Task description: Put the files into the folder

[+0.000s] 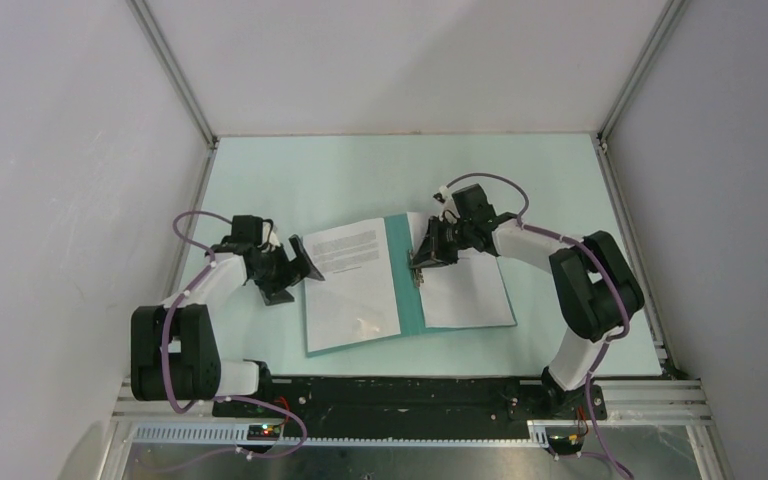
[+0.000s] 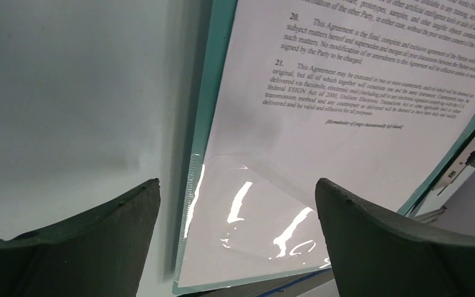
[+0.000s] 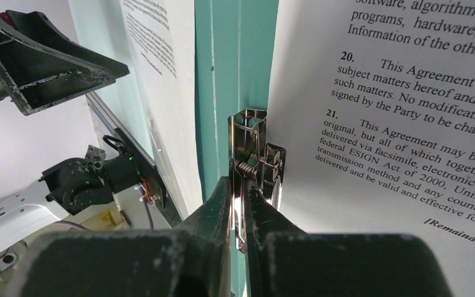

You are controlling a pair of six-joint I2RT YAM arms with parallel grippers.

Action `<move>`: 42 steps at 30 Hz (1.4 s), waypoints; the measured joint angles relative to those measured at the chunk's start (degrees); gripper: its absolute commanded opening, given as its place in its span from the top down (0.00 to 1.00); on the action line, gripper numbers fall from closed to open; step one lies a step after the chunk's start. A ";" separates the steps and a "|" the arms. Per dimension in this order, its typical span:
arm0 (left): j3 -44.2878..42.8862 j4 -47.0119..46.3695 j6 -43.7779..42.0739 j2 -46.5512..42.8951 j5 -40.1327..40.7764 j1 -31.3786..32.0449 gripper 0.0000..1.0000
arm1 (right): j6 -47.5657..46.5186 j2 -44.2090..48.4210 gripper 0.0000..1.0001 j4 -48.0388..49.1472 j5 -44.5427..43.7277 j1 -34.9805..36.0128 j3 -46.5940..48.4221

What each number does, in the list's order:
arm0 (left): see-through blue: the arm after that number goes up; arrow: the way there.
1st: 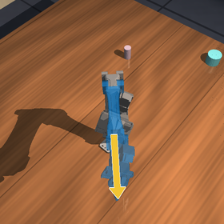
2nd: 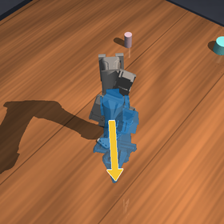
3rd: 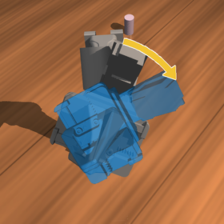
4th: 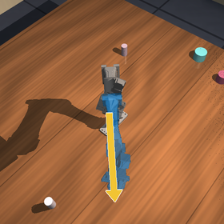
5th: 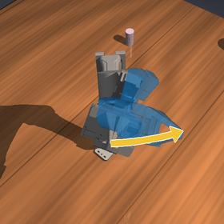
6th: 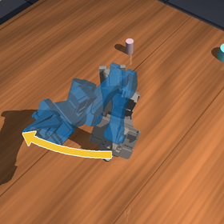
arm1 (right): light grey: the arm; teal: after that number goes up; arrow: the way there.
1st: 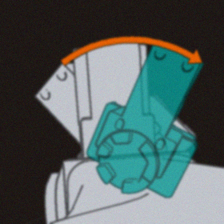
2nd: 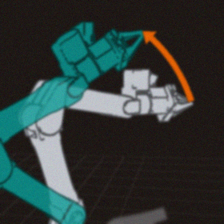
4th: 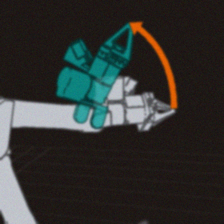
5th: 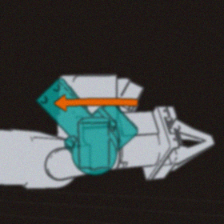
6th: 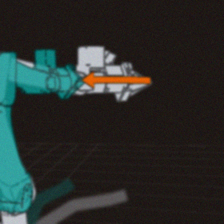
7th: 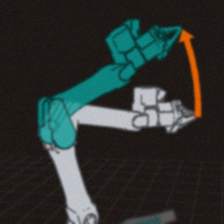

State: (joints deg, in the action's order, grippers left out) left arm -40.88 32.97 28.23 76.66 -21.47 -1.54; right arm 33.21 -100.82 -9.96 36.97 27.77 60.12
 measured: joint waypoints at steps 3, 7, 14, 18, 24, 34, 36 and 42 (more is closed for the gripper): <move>0.28 -1.40 0.04 0.00 -1.90 0.02 0.00 | 0.24 0.57 1.00 0.00 0.39 -0.20 0.00; 0.42 -2.67 0.20 -0.04 -4.17 0.02 0.00 | 0.68 0.76 1.00 0.02 1.03 -0.39 0.00; 0.94 -3.69 0.22 -0.28 -4.72 0.02 0.00 | 0.94 1.11 1.00 0.00 1.42 -0.76 0.00; 1.16 -4.20 0.28 -0.74 -6.40 0.02 0.00 | 1.20 1.64 1.00 0.00 1.46 -0.90 0.00; 1.95 -4.33 1.09 -6.19 -8.48 0.00 0.00 | 1.29 1.81 1.00 -0.04 1.40 -1.25 0.00; 2.01 -4.39 5.31 -20.02 -9.75 -0.02 0.00 | 1.18 1.81 1.00 -1.05 -1.40 -1.55 0.00; 1.18 -3.96 6.34 -21.07 -10.29 0.07 0.00 | 1.22 1.73 1.00 -1.42 -2.95 -1.01 0.00; -6.12 -4.09 9.16 -22.71 -10.71 3.78 0.00 | 2.47 -1.09 1.00 -1.73 -9.77 3.28 0.81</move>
State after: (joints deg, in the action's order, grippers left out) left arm -47.00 28.88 37.39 53.95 -32.18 2.24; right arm 35.68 -101.91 -11.68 27.20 31.05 60.93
